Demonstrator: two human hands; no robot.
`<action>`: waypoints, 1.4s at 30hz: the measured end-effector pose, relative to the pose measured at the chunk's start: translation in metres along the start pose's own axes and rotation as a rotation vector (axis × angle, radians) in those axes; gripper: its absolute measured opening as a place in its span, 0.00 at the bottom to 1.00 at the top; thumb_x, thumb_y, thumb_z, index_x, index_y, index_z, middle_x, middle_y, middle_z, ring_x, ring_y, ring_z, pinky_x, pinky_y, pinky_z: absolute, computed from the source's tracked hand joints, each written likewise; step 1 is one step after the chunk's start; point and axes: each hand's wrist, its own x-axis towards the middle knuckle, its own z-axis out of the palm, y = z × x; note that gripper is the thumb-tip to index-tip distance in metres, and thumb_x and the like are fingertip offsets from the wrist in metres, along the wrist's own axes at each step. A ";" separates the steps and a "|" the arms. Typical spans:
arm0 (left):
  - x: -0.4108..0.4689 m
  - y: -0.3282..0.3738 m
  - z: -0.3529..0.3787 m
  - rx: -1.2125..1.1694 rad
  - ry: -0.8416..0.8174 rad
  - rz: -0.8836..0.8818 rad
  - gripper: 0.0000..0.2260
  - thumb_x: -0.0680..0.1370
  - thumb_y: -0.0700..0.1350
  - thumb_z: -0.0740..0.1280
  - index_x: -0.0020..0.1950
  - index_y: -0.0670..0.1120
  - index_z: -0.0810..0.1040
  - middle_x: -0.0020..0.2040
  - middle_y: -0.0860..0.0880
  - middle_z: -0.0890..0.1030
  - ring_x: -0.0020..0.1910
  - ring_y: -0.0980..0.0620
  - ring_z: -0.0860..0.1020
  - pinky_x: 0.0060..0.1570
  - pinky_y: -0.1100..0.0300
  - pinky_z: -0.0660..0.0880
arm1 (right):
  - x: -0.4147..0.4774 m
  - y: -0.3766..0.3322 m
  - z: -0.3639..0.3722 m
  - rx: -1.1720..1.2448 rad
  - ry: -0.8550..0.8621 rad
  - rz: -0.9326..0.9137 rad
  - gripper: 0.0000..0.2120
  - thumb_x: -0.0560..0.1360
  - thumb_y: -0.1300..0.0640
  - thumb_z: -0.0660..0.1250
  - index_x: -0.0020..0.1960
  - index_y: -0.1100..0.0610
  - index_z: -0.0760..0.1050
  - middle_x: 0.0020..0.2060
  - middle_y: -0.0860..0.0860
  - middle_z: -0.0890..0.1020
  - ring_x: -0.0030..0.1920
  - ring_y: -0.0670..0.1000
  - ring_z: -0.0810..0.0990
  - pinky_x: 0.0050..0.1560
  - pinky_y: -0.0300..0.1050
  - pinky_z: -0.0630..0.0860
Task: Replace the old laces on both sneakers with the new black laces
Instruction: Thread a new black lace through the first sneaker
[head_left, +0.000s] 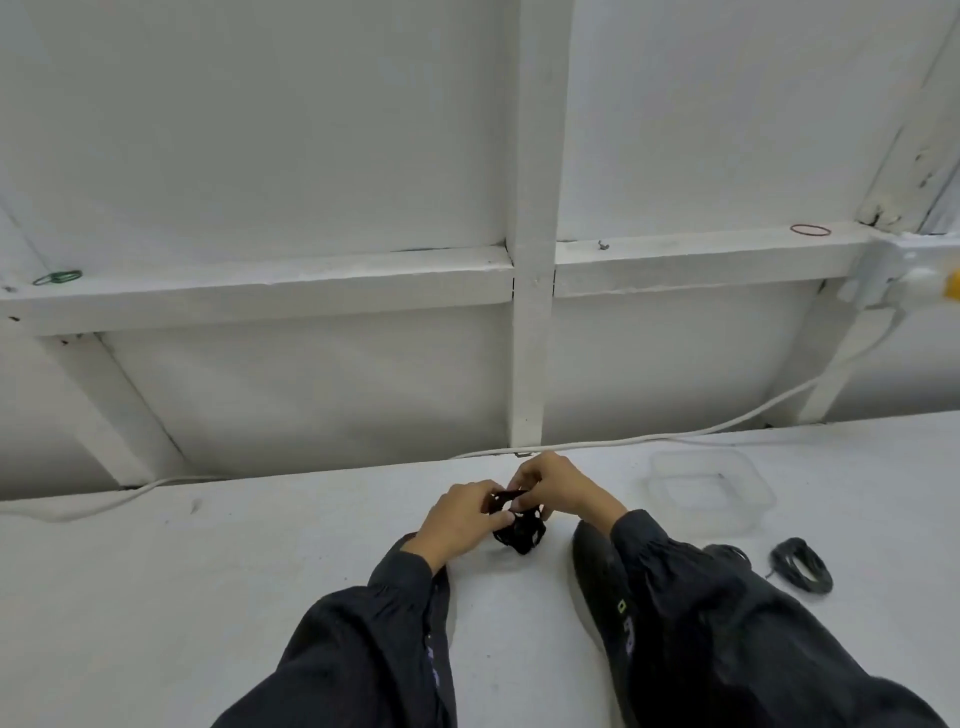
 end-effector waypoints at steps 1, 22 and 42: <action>0.000 0.001 0.001 0.027 0.024 0.007 0.12 0.76 0.50 0.69 0.58 0.50 0.79 0.47 0.50 0.80 0.50 0.47 0.78 0.49 0.55 0.73 | -0.004 -0.001 0.000 0.020 0.016 -0.003 0.07 0.69 0.67 0.75 0.45 0.60 0.81 0.37 0.55 0.80 0.35 0.49 0.78 0.27 0.36 0.74; -0.010 -0.011 -0.002 -0.040 0.198 -0.062 0.11 0.75 0.36 0.67 0.53 0.49 0.81 0.38 0.53 0.79 0.45 0.51 0.80 0.44 0.63 0.71 | -0.035 0.010 -0.067 0.887 0.128 -0.029 0.04 0.80 0.61 0.65 0.47 0.58 0.72 0.26 0.50 0.73 0.28 0.52 0.78 0.40 0.48 0.81; -0.013 -0.016 -0.011 -0.419 0.309 -0.324 0.05 0.76 0.39 0.66 0.47 0.46 0.81 0.43 0.45 0.82 0.38 0.47 0.83 0.43 0.54 0.83 | -0.058 0.001 -0.139 1.132 0.254 -0.260 0.08 0.82 0.55 0.61 0.55 0.58 0.74 0.27 0.48 0.65 0.23 0.46 0.62 0.25 0.39 0.63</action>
